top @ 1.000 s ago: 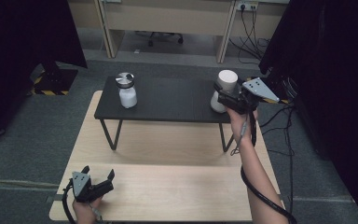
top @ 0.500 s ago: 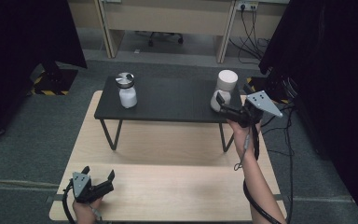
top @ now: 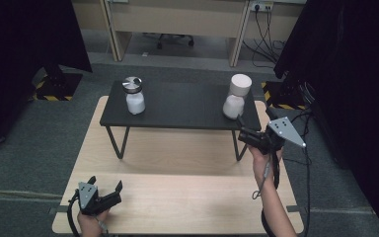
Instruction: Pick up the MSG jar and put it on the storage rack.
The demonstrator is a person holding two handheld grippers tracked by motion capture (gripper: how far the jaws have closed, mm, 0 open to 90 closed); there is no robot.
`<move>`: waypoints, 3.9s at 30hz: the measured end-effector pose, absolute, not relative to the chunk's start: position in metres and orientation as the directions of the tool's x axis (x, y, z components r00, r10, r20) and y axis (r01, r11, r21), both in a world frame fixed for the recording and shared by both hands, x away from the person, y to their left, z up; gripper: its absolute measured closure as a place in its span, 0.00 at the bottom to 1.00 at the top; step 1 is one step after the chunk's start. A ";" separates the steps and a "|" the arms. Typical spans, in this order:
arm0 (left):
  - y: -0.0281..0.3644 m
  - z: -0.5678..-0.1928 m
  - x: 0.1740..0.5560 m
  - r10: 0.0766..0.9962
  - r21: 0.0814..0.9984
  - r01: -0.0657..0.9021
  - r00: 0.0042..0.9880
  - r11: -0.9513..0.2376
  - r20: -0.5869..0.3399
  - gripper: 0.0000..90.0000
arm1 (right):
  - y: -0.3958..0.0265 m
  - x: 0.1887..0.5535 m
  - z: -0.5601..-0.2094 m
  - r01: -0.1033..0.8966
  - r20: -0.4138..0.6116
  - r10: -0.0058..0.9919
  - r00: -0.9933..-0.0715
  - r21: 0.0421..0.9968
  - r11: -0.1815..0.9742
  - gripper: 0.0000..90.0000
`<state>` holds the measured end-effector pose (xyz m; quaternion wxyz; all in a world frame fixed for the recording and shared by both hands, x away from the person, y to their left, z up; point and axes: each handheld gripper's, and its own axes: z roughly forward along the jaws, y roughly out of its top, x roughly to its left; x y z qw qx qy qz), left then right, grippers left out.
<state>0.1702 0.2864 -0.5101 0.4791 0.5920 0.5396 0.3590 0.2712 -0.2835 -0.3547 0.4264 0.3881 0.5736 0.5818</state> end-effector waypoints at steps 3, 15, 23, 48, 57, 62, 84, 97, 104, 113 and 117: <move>0.286 -0.510 0.170 0.983 0.954 0.296 0.161 0.037 -0.088 0.00 | -0.285 0.265 -0.362 -0.047 -0.039 0.945 -0.324 0.999 0.025 0.00; 0.285 -0.510 0.169 0.984 0.955 0.294 0.157 0.035 -0.084 0.00 | -0.289 0.240 -0.394 -0.039 -0.055 0.959 -0.276 0.998 0.046 0.00; 0.284 -0.510 0.168 0.986 0.957 0.288 0.145 0.039 -0.084 0.00 | -0.293 0.227 -0.416 -0.025 -0.040 0.967 -0.252 0.999 0.035 0.00; 0.281 -0.507 0.170 0.986 0.951 0.308 0.157 0.004 -0.055 0.00 | -0.297 0.193 -0.471 0.038 -0.048 0.980 -0.194 0.998 0.056 0.00; 0.279 -0.506 0.172 0.985 0.948 0.316 0.167 -0.021 -0.034 0.00 | -0.295 0.179 -0.488 0.023 -0.075 0.982 -0.174 0.997 0.080 0.00; 0.277 -0.505 0.173 0.986 0.946 0.323 0.166 -0.034 -0.021 0.00 | -0.297 0.176 -0.497 0.030 -0.057 0.986 -0.159 0.998 0.063 0.00; 0.272 -0.503 0.175 0.987 0.940 0.336 0.161 -0.057 0.002 0.00 | -0.304 0.169 -0.530 0.101 -0.009 0.991 -0.131 0.995 0.022 0.00; 0.270 -0.503 0.176 0.987 0.937 0.342 0.158 -0.070 0.016 0.00 | -0.308 0.171 -0.535 0.120 0.008 0.990 -0.137 0.993 0.009 0.00; 0.268 -0.504 0.174 0.986 0.941 0.329 0.161 -0.085 0.033 0.00 | -0.307 0.169 -0.537 0.118 -0.006 0.990 -0.142 0.993 0.023 0.00; 0.268 -0.505 0.174 0.984 0.941 0.323 0.173 -0.098 0.043 0.00 | -0.305 0.167 -0.537 0.117 -0.036 0.989 -0.141 0.992 0.053 0.00; 0.268 -0.505 0.174 0.984 0.941 0.323 0.172 -0.097 0.043 0.00 | -0.305 0.168 -0.535 0.125 -0.043 0.988 -0.146 0.990 0.061 0.00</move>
